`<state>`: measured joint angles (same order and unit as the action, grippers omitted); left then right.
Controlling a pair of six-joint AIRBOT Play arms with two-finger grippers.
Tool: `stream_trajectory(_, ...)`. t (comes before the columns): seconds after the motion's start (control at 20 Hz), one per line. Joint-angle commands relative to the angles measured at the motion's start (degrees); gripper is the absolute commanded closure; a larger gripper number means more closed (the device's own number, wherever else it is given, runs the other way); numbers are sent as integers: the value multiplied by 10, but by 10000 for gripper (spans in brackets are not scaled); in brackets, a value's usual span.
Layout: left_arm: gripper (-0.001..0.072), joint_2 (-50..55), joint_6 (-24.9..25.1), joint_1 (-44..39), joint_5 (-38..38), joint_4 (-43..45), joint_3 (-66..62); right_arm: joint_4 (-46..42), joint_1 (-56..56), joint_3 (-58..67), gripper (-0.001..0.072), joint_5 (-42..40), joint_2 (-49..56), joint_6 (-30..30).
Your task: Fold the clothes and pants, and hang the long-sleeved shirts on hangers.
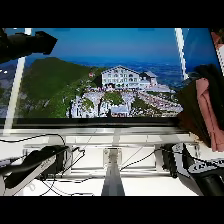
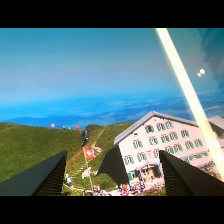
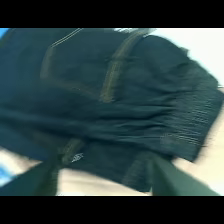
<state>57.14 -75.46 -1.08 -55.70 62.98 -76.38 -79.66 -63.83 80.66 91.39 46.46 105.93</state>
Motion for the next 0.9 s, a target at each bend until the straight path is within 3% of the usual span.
stream_trajectory(0.0, 59, 0, 0, 0, 0, 0, 0, 161, 67, -10, 363, -50, 0, -108)
stream_trajectory(0.05, 59, 0, 0, 0, 0, 0, 0, 188, 112, -10, 486, -63, 0, -132)
stream_trajectory(0.1, 59, 0, 0, 0, 0, 0, 0, 207, 166, -10, 671, -73, 0, -146)
stream_trajectory(0.35, 59, 0, 0, 0, 0, 0, 0, 177, 478, -10, 680, -134, 13, -158)
stream_trajectory(0.55, 59, 0, 0, 0, 0, 0, 0, -34, 719, -10, 681, -176, 39, -216)
stream_trajectory(0.65, 59, 0, 0, 0, 0, 0, 0, -137, 782, -10, 681, -175, 64, -210)
stream_trajectory(0.85, 59, 0, 0, 0, 0, 0, 0, -136, 792, -10, 680, -184, 117, -210)
